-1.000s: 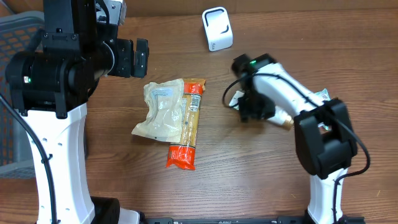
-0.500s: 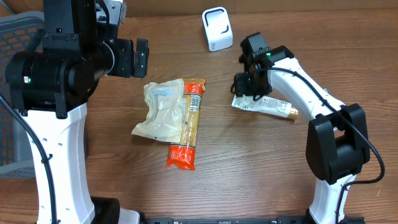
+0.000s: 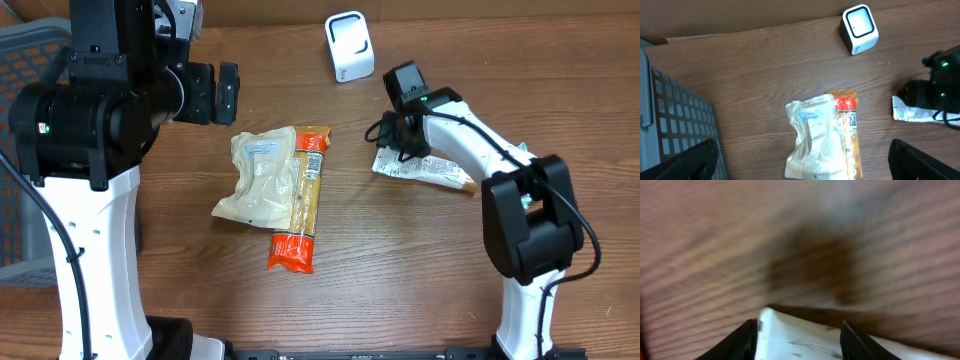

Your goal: Scan the item barcode

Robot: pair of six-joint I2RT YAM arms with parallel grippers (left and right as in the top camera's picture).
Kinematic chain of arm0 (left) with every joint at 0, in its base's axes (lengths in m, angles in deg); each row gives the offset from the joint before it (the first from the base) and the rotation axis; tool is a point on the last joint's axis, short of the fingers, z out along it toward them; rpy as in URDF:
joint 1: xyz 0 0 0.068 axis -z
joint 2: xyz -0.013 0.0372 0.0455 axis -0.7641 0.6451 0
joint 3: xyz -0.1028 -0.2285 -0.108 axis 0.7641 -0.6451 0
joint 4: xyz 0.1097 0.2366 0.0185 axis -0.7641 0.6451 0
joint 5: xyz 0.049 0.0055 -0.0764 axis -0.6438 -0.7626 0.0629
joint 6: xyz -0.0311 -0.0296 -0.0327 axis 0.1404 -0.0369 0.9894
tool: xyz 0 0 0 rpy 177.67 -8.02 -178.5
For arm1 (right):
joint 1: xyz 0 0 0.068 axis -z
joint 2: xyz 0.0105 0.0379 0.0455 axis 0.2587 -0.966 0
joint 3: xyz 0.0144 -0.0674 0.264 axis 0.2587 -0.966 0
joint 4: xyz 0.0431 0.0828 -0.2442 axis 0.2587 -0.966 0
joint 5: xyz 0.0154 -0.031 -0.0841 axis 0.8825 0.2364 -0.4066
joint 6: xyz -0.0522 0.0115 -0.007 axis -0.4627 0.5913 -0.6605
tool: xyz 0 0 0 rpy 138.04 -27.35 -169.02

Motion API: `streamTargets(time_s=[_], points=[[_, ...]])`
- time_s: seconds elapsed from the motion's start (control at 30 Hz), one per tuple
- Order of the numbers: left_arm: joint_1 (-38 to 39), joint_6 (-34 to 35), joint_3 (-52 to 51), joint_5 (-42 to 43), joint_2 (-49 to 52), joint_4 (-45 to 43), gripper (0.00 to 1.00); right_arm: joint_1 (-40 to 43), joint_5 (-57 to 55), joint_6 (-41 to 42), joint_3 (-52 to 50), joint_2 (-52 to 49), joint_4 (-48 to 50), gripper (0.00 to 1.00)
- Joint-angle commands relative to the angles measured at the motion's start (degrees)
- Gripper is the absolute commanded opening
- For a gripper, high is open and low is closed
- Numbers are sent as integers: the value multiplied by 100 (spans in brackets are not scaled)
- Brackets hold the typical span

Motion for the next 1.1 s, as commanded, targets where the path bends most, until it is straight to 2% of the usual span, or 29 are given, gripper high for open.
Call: streamTargets(time_s=[0.0,0.13,0.3,0.43,0.57,0.67,0.73,0.87,1.07], points=[[7,37,22,-11,31,-11,100,-85,457,389,-24,-98,-114,54],[7,37,22,-11,31,-11,100,-197,903,127,-24,-105,-551,54],[7,37,22,-11,31,-9,100,-343,1650,-1207,-24,-105,-1375,54],[7,37,22,-11,31,-11,100,-369,1709,-2074,-24,-105,-2238,55],[7,37,22,-11,31,-9,100,-328,1045,-2107,-24,-103,-2927,53],[7,37,22,-11,31,-11,99,-308,804,-2114,11,-55,-2944,51],[7,37,22,-11,31,-9,100,-306,741,-2107,98,66,-2905,47],[7,37,22,-11,31,-11,99,-234,745,-1947,264,726,-2656,47],[7,37,22,-11,31,-9,100,275,748,-1572,238,1956,-2618,54]])
